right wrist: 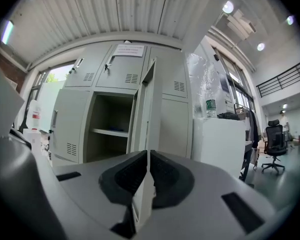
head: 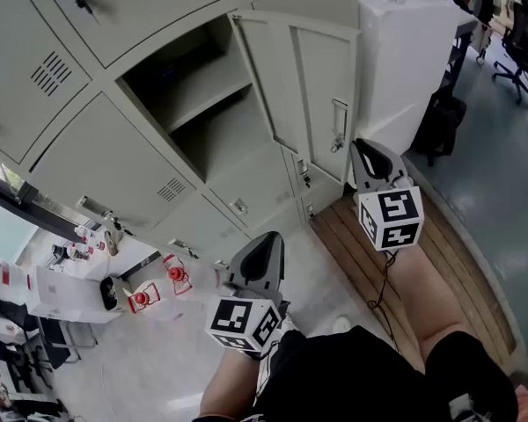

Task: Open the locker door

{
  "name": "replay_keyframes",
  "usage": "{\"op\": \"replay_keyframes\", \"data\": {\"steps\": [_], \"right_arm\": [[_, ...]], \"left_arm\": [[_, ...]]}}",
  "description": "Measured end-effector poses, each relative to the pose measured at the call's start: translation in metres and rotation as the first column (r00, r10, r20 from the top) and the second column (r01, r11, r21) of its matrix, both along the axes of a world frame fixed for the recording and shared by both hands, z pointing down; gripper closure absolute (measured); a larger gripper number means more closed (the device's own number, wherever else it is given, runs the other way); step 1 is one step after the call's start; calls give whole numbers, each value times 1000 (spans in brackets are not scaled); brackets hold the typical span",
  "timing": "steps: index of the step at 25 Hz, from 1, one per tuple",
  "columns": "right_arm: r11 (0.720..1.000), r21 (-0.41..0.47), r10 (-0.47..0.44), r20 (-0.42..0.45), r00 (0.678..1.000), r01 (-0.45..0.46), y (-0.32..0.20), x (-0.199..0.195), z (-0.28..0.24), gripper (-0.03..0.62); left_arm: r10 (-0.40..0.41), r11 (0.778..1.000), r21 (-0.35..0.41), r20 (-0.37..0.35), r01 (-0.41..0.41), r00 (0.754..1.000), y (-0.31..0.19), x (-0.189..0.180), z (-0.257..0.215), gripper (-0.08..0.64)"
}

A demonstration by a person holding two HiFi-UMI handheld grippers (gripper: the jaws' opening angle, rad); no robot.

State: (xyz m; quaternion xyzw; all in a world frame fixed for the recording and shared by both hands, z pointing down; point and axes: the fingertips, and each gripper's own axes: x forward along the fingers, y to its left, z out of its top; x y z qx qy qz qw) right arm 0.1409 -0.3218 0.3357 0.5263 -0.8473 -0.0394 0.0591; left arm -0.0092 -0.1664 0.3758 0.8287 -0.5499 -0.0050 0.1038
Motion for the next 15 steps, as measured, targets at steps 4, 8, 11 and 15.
{"op": "replay_keyframes", "data": {"steps": [4,8,11,15], "right_arm": [[998,2,-70,-9,998,70,18,-3,-2,538],[986,-10,-167,-8,986,167,45,-12,-3,538],[971,-26,-239,13,971,239,70,-18,-2,538],[945,-38,-324,37,945,325,99,-30,-1,538]], "left_arm": [[-23,1000,6,-5,23,1000,8,10,-1,541],[-41,999,19,-6,41,999,21,25,-5,541],[-52,999,17,1,52,999,33,35,-6,541],[-99,995,18,10,99,995,47,34,-4,541]]}}
